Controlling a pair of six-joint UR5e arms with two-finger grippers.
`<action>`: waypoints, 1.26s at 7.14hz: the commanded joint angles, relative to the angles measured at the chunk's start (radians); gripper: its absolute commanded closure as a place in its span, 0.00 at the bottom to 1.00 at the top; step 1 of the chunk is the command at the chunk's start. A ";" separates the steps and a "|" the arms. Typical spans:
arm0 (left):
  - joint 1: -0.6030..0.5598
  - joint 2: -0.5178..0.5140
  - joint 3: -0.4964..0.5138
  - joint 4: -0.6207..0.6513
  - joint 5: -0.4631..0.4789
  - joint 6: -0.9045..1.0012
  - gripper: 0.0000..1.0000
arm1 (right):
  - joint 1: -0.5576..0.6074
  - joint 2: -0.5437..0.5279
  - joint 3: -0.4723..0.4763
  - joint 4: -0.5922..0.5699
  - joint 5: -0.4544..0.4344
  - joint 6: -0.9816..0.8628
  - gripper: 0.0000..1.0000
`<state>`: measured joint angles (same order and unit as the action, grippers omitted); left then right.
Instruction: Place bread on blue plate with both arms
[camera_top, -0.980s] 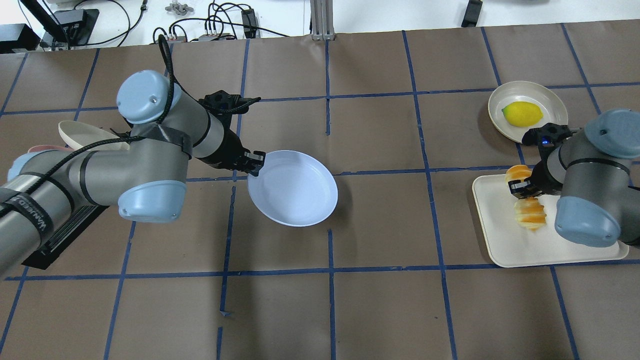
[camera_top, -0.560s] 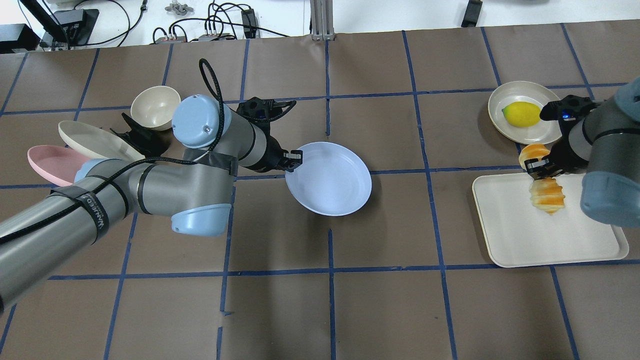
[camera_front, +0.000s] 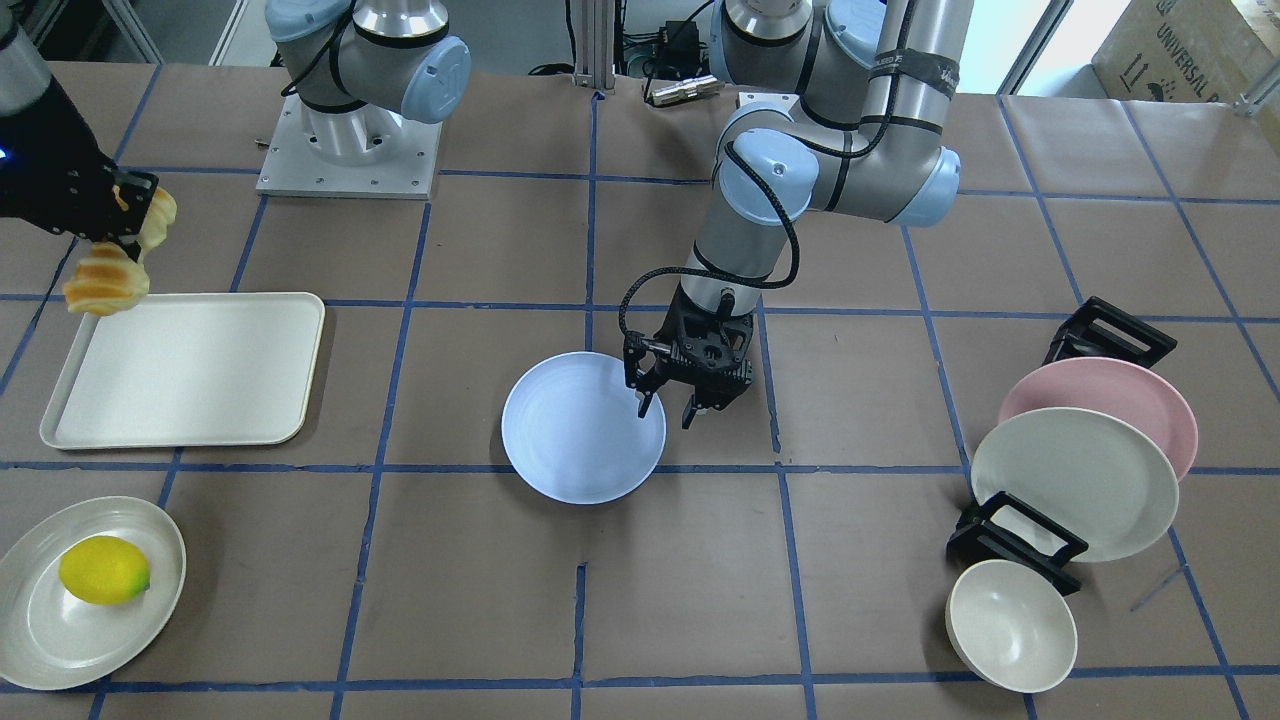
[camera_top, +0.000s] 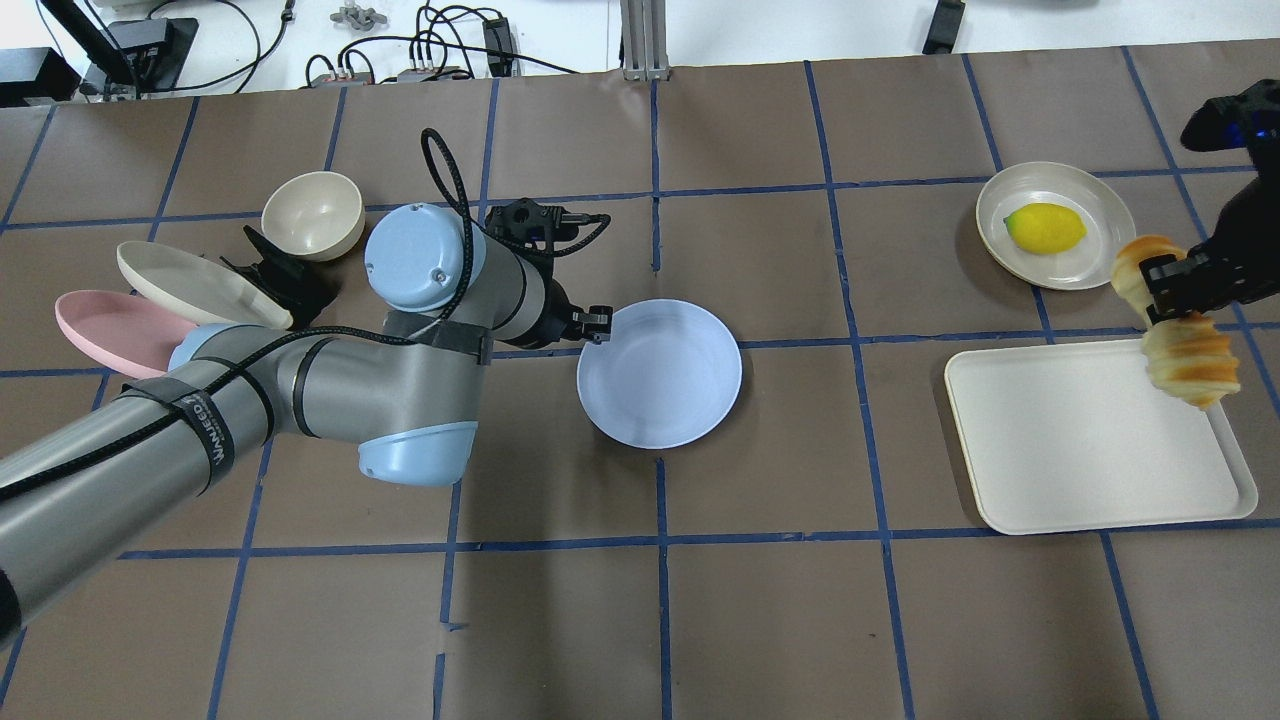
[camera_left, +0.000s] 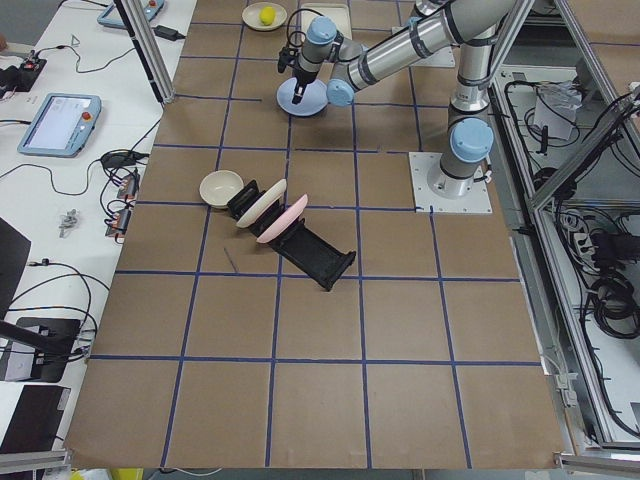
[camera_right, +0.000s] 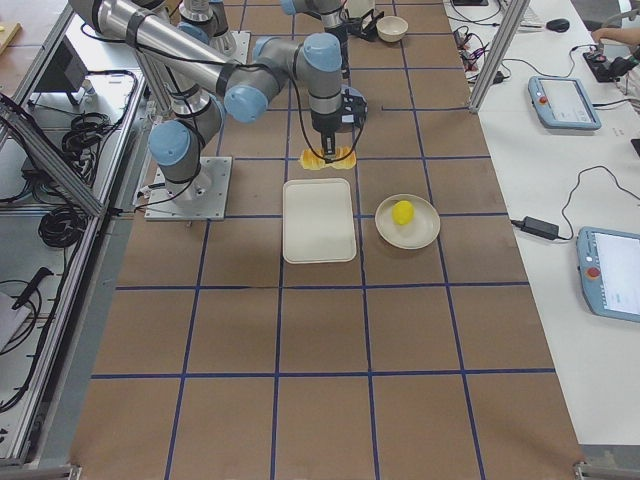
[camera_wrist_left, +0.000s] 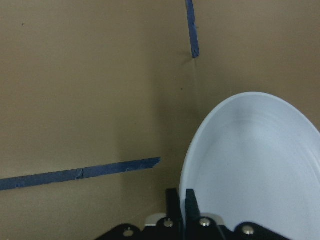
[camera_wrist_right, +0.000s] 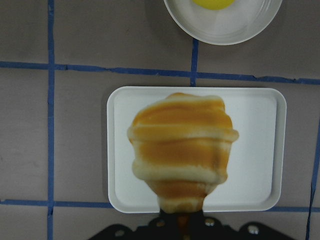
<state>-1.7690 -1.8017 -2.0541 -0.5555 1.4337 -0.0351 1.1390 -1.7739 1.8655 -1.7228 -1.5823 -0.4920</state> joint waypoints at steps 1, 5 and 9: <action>0.084 0.060 0.011 -0.183 0.058 0.227 0.00 | 0.024 -0.010 -0.072 0.103 0.019 0.056 0.79; 0.402 0.116 0.270 -0.811 0.091 0.446 0.00 | 0.431 0.164 -0.104 -0.093 0.001 0.425 0.77; 0.375 0.178 0.503 -1.096 0.191 0.423 0.00 | 0.645 0.414 -0.109 -0.292 -0.002 0.507 0.77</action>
<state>-1.3884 -1.6557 -1.5847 -1.5861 1.6017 0.3994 1.7320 -1.4386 1.7560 -1.9425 -1.5825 0.0027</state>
